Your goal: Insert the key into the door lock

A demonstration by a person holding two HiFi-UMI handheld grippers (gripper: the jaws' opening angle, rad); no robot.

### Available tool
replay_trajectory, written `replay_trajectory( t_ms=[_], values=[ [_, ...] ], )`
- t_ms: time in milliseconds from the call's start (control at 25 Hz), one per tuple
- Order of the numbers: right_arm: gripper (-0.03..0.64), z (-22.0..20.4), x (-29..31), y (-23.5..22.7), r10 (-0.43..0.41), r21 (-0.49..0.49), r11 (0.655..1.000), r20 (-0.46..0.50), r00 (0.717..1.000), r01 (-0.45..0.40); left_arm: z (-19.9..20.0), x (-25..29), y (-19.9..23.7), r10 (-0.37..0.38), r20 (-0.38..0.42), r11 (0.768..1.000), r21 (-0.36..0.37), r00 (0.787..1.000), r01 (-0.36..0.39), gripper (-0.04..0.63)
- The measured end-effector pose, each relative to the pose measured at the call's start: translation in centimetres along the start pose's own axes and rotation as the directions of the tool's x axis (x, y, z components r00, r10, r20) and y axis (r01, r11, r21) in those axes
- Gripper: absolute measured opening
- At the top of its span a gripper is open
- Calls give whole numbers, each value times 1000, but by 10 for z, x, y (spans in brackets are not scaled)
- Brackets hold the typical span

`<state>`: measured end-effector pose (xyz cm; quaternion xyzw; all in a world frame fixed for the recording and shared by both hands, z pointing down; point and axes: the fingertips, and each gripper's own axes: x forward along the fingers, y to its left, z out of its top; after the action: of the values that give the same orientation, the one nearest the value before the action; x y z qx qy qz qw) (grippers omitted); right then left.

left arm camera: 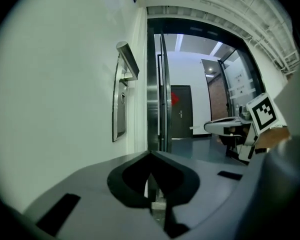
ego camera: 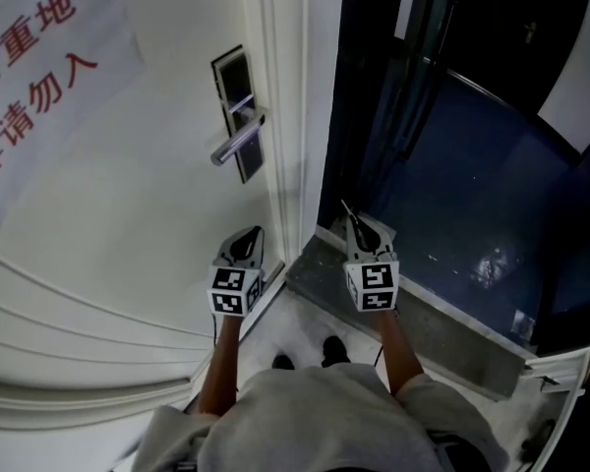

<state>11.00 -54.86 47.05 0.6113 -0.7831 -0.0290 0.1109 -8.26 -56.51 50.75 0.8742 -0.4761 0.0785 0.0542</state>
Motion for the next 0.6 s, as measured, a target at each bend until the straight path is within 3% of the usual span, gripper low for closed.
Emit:
replay_trajectory(
  t_ms=[280,600],
  values=[
    [30,7,29,-34,77,-2,997,34,996,-77,11,19,2,106,13,994,-12,994,-105,17],
    [30,25,63,20,236,-19,972,80,968,-235,13,-22,44,265,19,964,-14,964,-265,17]
  ],
)
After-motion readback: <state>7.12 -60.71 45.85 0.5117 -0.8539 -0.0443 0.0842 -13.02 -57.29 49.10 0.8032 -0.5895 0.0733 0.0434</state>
